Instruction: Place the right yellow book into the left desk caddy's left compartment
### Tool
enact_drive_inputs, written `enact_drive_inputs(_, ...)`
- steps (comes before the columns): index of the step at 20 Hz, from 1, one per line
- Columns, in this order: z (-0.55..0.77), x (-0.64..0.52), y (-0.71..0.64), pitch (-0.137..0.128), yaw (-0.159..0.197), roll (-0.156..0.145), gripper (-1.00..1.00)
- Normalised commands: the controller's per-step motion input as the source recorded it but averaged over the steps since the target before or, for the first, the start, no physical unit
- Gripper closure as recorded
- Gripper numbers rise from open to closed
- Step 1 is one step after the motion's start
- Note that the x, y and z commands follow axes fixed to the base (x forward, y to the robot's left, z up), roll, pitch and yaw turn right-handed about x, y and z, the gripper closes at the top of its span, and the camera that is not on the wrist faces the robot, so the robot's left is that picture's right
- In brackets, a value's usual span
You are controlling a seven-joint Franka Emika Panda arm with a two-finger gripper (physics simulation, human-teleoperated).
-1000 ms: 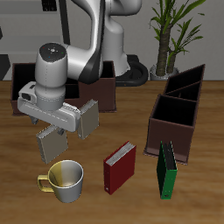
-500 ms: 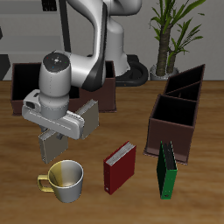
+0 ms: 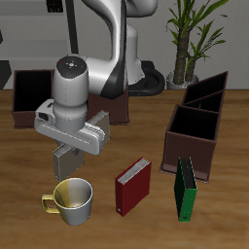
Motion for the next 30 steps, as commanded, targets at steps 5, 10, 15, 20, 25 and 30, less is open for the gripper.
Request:
enact_drive_inputs(5, 0.61, -0.13, 0.24, -0.060, 0.004, -0.006, 1.00)
enact_drive_inputs(10, 0.95, -0.41, 0.43, -0.094, 0.033, -0.031, 1.00)
enact_drive_inputs(15, 0.63, -0.34, 0.25, -0.049, 0.032, -0.031, 1.00)
enact_drive_inputs(20, 0.53, -0.37, 0.25, -0.051, 0.036, -0.038, 1.00)
enact_drive_inputs(25, 0.39, -0.37, 0.39, -0.041, 0.063, -0.009, 1.00)
enact_drive_inputs(30, 0.33, -0.48, 0.71, -0.033, 0.056, 0.050, 1.00)
